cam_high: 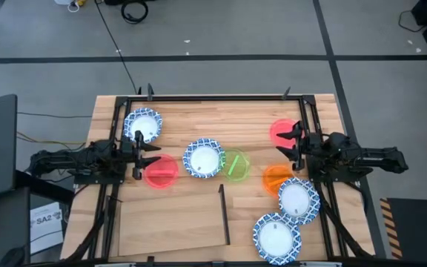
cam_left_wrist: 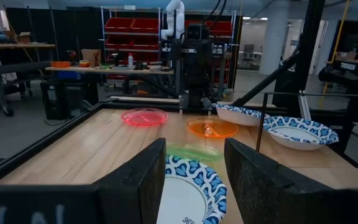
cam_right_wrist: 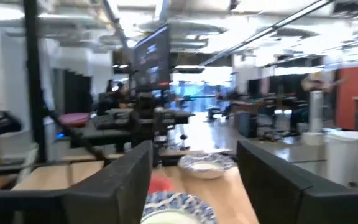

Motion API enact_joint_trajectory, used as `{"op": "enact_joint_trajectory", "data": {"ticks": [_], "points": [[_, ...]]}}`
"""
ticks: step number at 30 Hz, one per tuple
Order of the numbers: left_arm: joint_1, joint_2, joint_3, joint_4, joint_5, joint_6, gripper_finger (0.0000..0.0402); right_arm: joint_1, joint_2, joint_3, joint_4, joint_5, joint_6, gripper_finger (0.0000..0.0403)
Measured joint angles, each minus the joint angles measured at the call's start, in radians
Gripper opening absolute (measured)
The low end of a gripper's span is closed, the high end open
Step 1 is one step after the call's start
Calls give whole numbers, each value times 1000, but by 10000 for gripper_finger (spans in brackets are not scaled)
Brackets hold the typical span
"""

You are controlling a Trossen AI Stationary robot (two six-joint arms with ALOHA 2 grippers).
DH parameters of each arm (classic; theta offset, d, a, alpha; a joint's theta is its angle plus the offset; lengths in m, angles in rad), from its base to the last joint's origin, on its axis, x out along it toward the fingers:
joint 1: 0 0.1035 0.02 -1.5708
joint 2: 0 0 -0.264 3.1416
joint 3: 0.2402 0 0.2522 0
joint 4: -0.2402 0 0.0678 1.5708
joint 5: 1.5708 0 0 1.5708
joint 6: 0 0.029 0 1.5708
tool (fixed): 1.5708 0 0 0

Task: Place and stack plates onto a shelf
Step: Put the right pink plate on the shelf

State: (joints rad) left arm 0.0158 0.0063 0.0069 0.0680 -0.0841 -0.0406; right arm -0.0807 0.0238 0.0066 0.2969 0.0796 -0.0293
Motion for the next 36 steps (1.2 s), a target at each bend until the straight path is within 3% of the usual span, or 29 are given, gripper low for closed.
{"op": "enact_joint_trajectory", "data": {"ticks": [4, 9, 11, 15, 20, 29, 36], "points": [[0, 0, 0, 0, 0, 0, 171, 0, 0, 0, 21, 75, 3, 281], [0, 0, 0, 0, 0, 0, 171, 0, 0, 0, 24, 42, 149, 301], [0, 0, 0, 0, 0, 0, 171, 0, 1, 0, 38, 45, 198, 303], [0, 0, 0, 0, 0, 0, 171, 0, 0, 0, 115, 196, 362, 298], [0, 0, 0, 0, 0, 0, 171, 0, 30, 36, 72, 250, 376, 282], [0, 0, 0, 1, 0, 0, 171, -10, 266, 253, -276, 476, 506, 264], [0, 0, 0, 1, 0, 0, 171, -78, 490, 450, -585, 498, 691, 263]]}}
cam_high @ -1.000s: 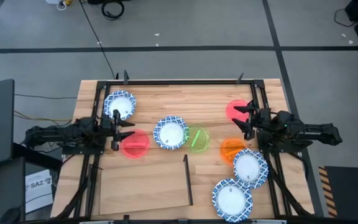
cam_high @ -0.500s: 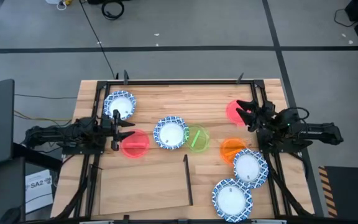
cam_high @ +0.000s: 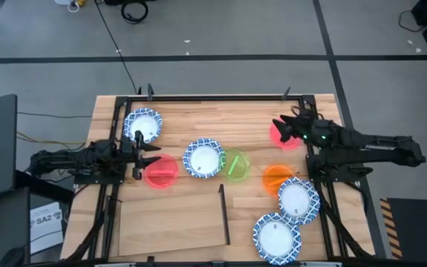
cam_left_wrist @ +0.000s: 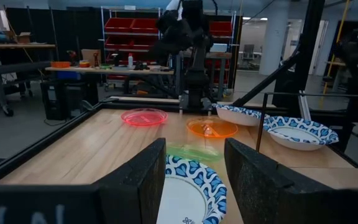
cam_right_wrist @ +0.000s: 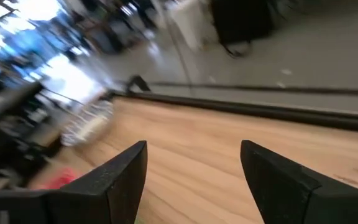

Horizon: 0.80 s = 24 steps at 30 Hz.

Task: Place and stack plates onto a shelf
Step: Put the right pink plate on the shelf

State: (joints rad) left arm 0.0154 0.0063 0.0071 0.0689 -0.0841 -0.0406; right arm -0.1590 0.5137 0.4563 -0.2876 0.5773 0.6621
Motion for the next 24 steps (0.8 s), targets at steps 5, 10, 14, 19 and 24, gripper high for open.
{"op": "enact_joint_trajectory", "data": {"ticks": [5, 10, 14, 19, 24], "points": [[0, 0, 0, 0, 0, 0, 171, -52, 158, 104, -136, -56, 27, 263], [0, 0, 0, 0, 0, 0, 171, -73, 302, 163, -220, -141, 28, 263], [0, 0, 0, 1, 0, 0, 171, -73, 402, 187, -264, -157, 27, 263], [0, 0, 0, 1, 0, 0, 171, -73, 509, 216, -351, -160, 28, 263], [0, 0, 0, 1, 0, 0, 171, -73, 593, 231, -394, -160, 28, 263]]}}
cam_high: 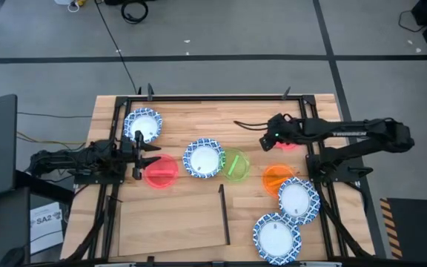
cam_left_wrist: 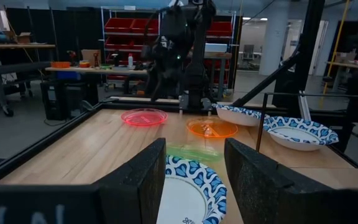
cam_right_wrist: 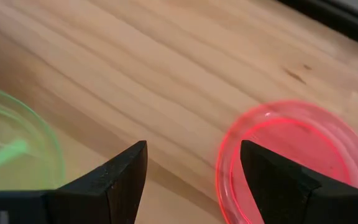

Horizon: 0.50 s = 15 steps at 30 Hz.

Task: Place and stack plates onto a shelf
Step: Put the right pink plate on the shelf

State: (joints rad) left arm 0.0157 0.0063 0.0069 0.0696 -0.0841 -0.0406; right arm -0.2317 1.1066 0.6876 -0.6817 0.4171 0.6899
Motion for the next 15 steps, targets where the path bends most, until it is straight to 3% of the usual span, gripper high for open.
{"op": "enact_joint_trajectory", "data": {"ticks": [15], "points": [[0, 0, 0, 0, 0, 0, 171, 0, 211, 0, -64, 5, -2, 254]]}}
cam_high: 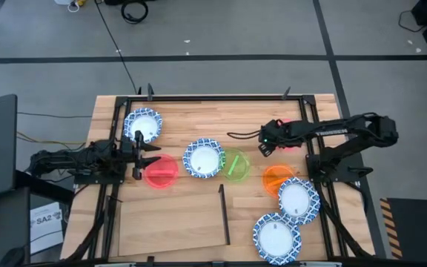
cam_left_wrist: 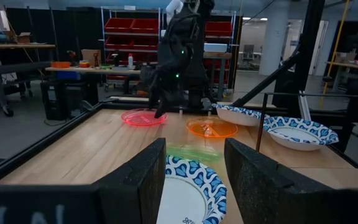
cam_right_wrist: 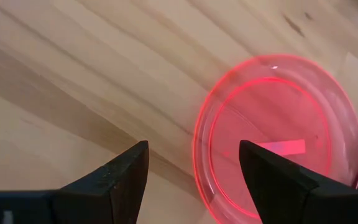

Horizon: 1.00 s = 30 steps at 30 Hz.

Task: Place and stack plates onto a shelf
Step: Put the right pink plate on the shelf

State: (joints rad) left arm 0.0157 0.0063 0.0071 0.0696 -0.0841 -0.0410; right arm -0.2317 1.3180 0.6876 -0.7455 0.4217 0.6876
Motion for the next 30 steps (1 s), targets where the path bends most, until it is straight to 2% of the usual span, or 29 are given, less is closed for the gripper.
{"op": "enact_joint_trajectory", "data": {"ticks": [18, 24, 30], "points": [[0, 0, 0, 0, 0, 0, 171, 0, 180, 0, -15, 3, -17, 200], [0, 0, 0, 0, 0, 0, 171, -1, 216, 3, -22, 9, -17, 184], [0, 0, 0, 0, 0, 0, 171, -7, 216, 2, -22, 3, -17, 152]]}}
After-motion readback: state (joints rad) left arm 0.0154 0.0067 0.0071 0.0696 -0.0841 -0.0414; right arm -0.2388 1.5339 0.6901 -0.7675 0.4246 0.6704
